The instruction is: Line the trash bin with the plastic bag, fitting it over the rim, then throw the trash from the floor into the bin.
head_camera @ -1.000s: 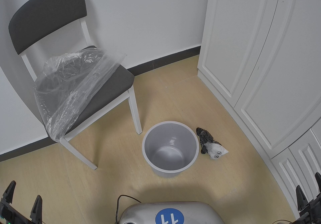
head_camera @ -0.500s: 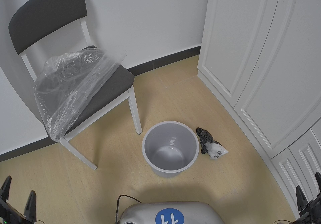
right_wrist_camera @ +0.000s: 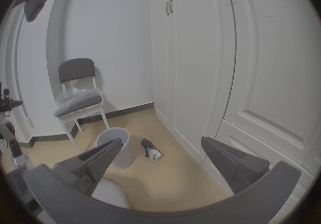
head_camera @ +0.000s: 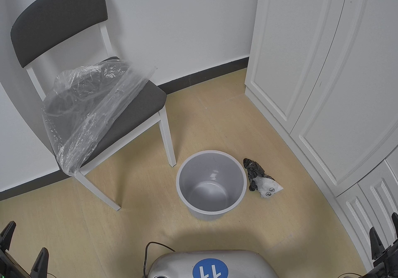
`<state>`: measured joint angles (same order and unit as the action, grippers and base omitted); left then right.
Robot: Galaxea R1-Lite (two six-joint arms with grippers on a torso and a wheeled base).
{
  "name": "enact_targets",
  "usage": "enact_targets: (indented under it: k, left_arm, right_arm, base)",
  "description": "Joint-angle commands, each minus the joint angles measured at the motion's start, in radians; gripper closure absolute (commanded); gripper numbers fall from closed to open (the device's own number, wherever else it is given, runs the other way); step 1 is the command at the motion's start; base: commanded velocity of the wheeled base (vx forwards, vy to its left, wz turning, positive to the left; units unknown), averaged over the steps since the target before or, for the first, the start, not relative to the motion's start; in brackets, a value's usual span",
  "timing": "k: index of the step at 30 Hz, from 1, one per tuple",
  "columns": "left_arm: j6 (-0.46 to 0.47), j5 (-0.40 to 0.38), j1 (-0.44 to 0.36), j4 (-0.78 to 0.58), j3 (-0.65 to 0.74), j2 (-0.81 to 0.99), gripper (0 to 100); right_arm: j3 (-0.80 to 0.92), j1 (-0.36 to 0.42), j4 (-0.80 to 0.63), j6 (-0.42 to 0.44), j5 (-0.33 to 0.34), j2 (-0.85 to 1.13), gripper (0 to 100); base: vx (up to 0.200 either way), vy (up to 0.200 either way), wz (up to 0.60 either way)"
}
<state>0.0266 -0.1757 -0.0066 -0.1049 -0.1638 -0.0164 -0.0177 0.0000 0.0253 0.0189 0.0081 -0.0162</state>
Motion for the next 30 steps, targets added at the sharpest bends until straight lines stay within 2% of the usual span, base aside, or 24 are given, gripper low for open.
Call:
enact_targets:
  k: [1,2,4,5,6,7,10,13,16,17,19,21,23,24,25,26,28,29,30]
  left_arm:
    - [0.007,-0.001,-0.001,-0.006,0.000,-0.057,0]
    - [0.016,-0.002,0.000,0.001,-0.008,-0.149,0]
    - [0.059,0.002,0.008,0.016,-0.017,-0.263,0]
    - [0.064,0.002,0.008,0.017,-0.019,-0.270,0]
    - [0.116,0.012,0.016,0.051,-0.022,-0.361,0]
    - [0.121,0.012,0.016,0.056,-0.022,-0.367,0]
    - [0.170,0.036,0.016,0.171,-0.031,-0.494,0]
    - [0.217,0.055,0.010,0.221,-0.059,-0.590,0]
    - [0.285,0.062,0.004,0.275,-0.095,-0.761,0]
    - [0.285,0.062,0.004,0.277,-0.097,-0.767,0]
    - [0.282,0.068,-0.035,0.337,-0.115,-0.887,0]
    - [0.282,0.107,-0.050,0.390,-0.125,-0.959,0]
    - [0.285,0.180,-0.079,0.452,-0.125,-1.027,0]
    - [0.285,0.180,-0.079,0.452,-0.125,-1.027,0]
    - [0.282,0.248,-0.119,0.502,-0.117,-1.067,0]
    - [0.282,0.248,-0.119,0.502,-0.117,-1.067,0]
    - [0.285,0.318,-0.151,0.533,-0.108,-1.082,0]
    - [0.285,0.318,-0.151,0.533,-0.108,-1.082,0]
    - [0.285,0.326,-0.154,0.534,-0.109,-1.082,0]
  right_arm:
    - [-0.168,0.008,0.058,0.127,0.006,-0.018,0]
    - [-0.229,0.009,0.019,0.096,0.007,-0.084,0]
    - [-0.237,0.005,0.024,-0.025,0.018,-0.149,0]
    - [-0.239,0.006,0.025,-0.034,0.021,-0.157,0]
    - [-0.243,0.017,0.062,-0.077,0.039,-0.245,0]
    - [-0.245,0.018,0.068,-0.077,0.041,-0.254,0]
    - [-0.308,0.040,0.281,-0.039,0.076,-0.533,0]
    - [-0.347,0.048,0.404,-0.016,0.067,-0.702,0]
    - [-0.432,0.061,0.559,-0.042,0.041,-0.913,0]
    - [-0.433,0.061,0.565,-0.042,0.036,-0.920,0]
    - [-0.436,0.080,0.685,-0.040,-0.045,-0.982,0]
    - [-0.410,0.112,0.725,-0.053,-0.068,-0.987,0]
    - [-0.374,0.147,0.737,-0.102,-0.076,-0.981,0]
    - [-0.374,0.147,0.737,-0.102,-0.076,-0.981,0]
    - [-0.340,0.166,0.742,-0.163,-0.076,-0.984,0]
    - [-0.340,0.166,0.742,-0.163,-0.076,-0.984,0]
    - [-0.321,0.192,0.745,-0.183,-0.076,-0.996,0]
    - [-0.321,0.192,0.745,-0.183,-0.076,-0.996,0]
    - [-0.317,0.229,0.728,-0.180,-0.077,-0.981,0]
  base:
    - [0.000,0.000,0.00]
    - [0.000,0.000,0.00]
    - [0.000,0.000,0.00]
    - [0.000,0.000,0.00]
    - [0.000,0.000,0.00]
    - [0.000,0.000,0.00]
    - [0.000,0.000,0.00]
    - [0.000,0.000,0.00]
    - [0.000,0.000,0.00]
    - [0.000,0.000,0.00]
    - [0.000,0.000,0.00]
    - [0.000,0.000,0.00]
    - [0.000,0.000,0.00]
    - [0.000,0.000,0.00]
    - [0.000,0.000,0.00]
    - [0.000,0.000,0.00]
    - [0.000,0.000,0.00]
    - [0.000,0.000,0.00]
    - [0.000,0.000,0.00]
